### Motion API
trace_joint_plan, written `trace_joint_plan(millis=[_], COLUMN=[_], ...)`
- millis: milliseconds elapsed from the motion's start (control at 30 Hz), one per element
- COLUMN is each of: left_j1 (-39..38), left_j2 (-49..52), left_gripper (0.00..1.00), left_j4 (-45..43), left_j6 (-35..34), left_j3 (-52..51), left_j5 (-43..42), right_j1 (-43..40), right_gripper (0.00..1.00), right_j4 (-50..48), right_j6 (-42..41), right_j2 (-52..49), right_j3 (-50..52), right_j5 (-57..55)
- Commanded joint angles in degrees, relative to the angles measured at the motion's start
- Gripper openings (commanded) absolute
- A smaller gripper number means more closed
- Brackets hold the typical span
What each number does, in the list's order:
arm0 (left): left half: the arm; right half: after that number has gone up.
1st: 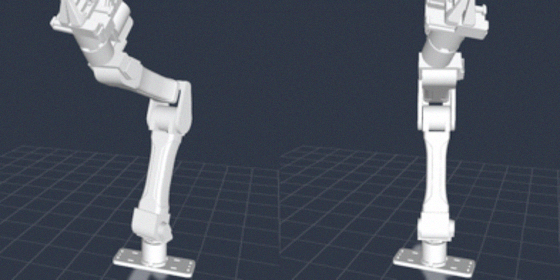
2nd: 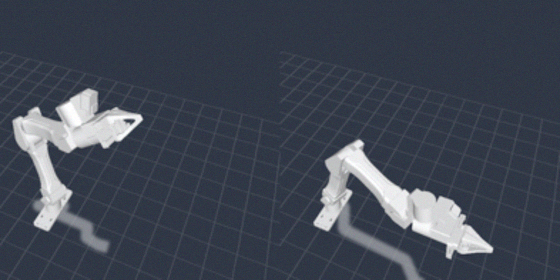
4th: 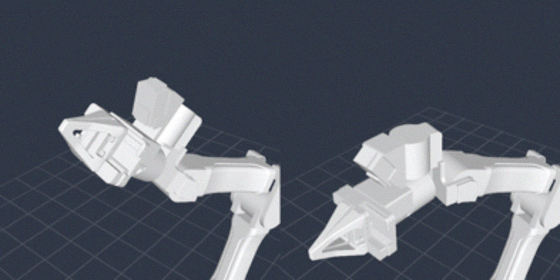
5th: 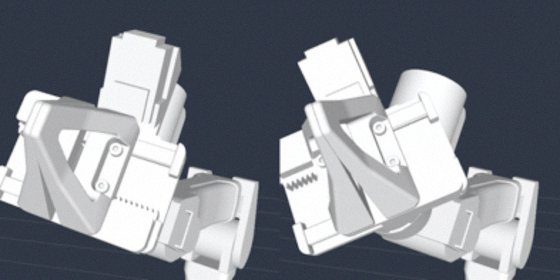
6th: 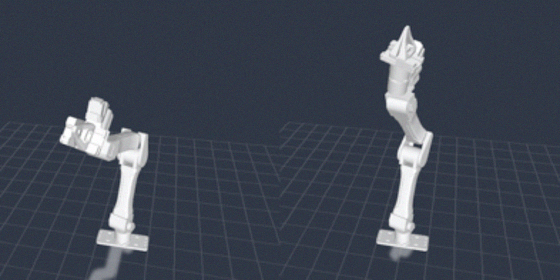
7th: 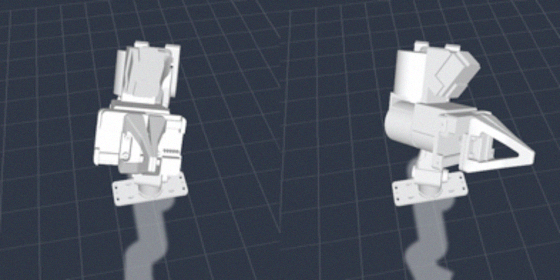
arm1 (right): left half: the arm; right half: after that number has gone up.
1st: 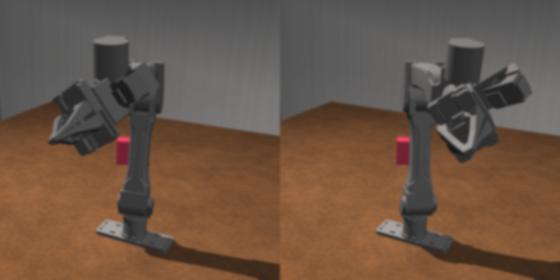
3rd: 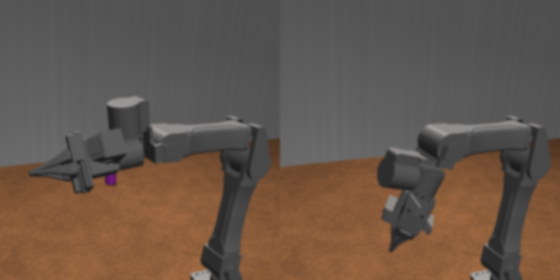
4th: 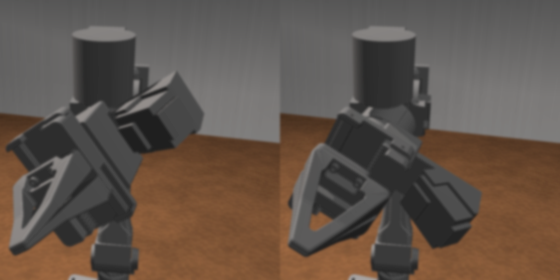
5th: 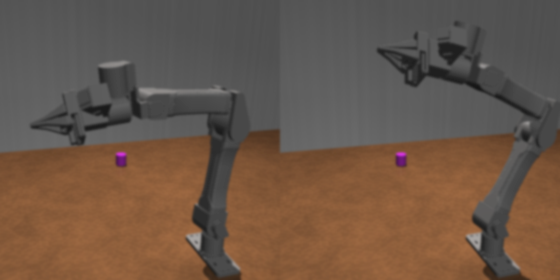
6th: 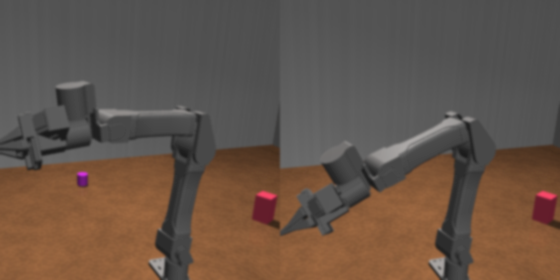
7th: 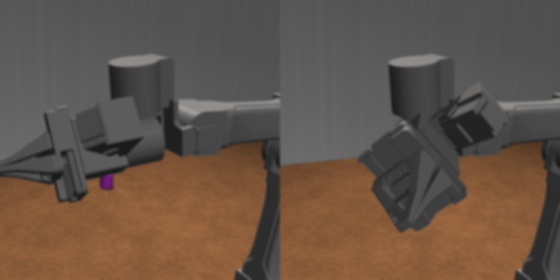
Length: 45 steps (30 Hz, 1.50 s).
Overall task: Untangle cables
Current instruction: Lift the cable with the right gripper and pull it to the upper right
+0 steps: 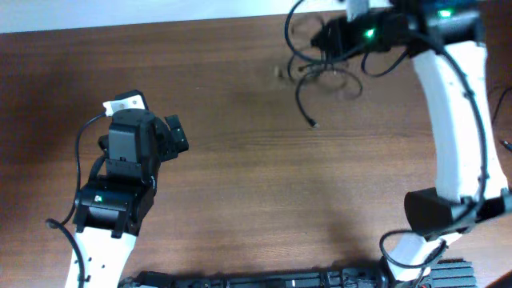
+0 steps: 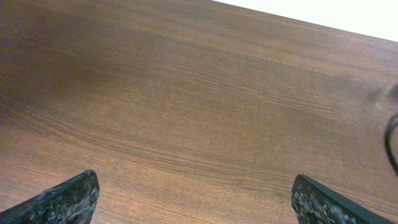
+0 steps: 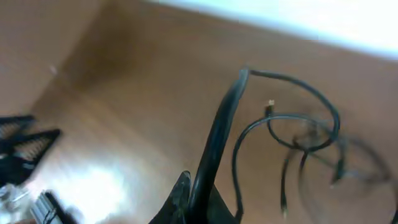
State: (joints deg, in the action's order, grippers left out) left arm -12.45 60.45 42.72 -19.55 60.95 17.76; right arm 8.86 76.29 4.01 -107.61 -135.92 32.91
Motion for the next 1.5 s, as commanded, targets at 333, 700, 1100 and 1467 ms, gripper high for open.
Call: trace_joint_plan(millis=[333,700,1100,1467], left_j1=[0.24,0.24,0.24,0.24], left_j2=[-0.50,-0.50,-0.50,-0.50], left_gripper=[0.99,0.99,0.99,0.99], left_j4=[-0.13,-0.13,-0.13,-3.48], left_j6=[-0.55,-0.55,-0.55,-2.08], left_j3=[0.28,0.28,0.28,0.28], left_j5=[-0.22,-0.22,-0.24,-9.46], right_j1=[1.27,1.25,1.36,1.36], right_gripper=[0.04,0.04,0.04,0.04], right_j4=[-3.74,1.88,1.51,1.55], right_j6=[2.27,33.92,29.16,29.14], right_j2=[3.45,2.40,3.34,3.34], right_j3=[-29.66,-29.90,-29.90,-29.90], right_j5=[0.94,-19.10,-27.12,-2.91])
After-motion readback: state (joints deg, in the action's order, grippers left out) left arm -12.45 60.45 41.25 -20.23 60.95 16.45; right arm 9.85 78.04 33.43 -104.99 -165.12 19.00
